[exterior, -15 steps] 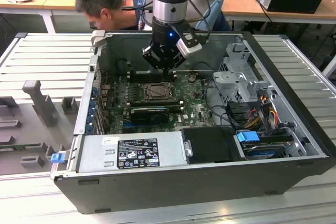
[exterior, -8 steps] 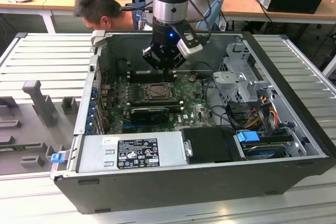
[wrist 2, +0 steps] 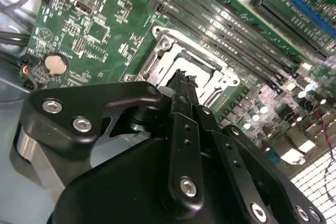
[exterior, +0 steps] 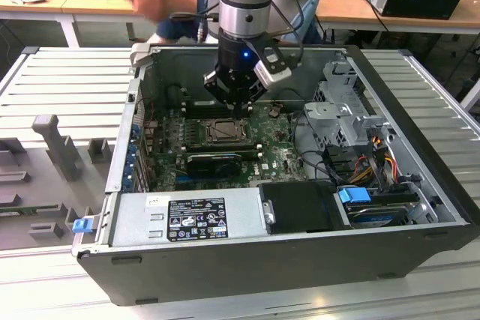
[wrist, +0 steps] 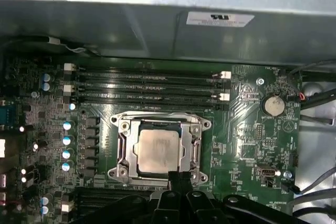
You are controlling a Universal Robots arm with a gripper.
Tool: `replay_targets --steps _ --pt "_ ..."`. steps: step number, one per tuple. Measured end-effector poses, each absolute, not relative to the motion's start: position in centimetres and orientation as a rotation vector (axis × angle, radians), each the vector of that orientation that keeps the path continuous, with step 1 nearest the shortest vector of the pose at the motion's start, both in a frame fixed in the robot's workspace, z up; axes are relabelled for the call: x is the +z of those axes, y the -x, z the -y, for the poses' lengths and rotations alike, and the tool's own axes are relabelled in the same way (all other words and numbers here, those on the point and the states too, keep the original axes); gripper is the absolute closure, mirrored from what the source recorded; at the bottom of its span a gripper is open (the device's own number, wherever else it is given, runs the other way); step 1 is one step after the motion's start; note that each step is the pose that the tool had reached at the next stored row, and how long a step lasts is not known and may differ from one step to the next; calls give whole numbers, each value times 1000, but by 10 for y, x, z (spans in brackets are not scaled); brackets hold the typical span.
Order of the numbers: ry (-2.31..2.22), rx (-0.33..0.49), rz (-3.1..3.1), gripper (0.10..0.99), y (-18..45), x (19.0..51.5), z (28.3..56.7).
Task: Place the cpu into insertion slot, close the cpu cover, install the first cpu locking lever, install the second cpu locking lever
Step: 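Install the second cpu locking lever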
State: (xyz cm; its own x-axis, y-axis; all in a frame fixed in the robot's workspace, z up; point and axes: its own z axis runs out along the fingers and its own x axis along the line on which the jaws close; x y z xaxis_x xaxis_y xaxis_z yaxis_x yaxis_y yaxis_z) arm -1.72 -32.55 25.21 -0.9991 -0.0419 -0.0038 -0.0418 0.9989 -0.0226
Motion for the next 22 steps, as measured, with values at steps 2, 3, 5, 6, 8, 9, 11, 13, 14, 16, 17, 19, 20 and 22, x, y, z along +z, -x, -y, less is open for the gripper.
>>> replay_targets --steps 2,3,5,6,8,9,11,13,14,16,17,19,20,22 --pt "66 -35 -3136 980 17 252 329" --pt "66 -35 -3136 980 17 252 330" --pt "66 -35 -3136 980 17 252 334" --pt "66 -35 -3136 980 17 252 338" --pt "66 -35 -3136 980 17 251 344" --pt "66 -35 -3136 980 17 250 346" --pt "70 -24 -3136 980 18 249 349" --pt "77 9 -3136 980 20 247 352" --pt "77 20 -3135 980 21 247 352" --pt "77 39 -3135 980 25 246 354" --pt "78 40 -3135 980 25 245 355" --pt "77 40 -3135 980 25 244 356" --pt "77 40 -3135 980 26 243 357" --pt "77 40 -3135 980 29 243 358"
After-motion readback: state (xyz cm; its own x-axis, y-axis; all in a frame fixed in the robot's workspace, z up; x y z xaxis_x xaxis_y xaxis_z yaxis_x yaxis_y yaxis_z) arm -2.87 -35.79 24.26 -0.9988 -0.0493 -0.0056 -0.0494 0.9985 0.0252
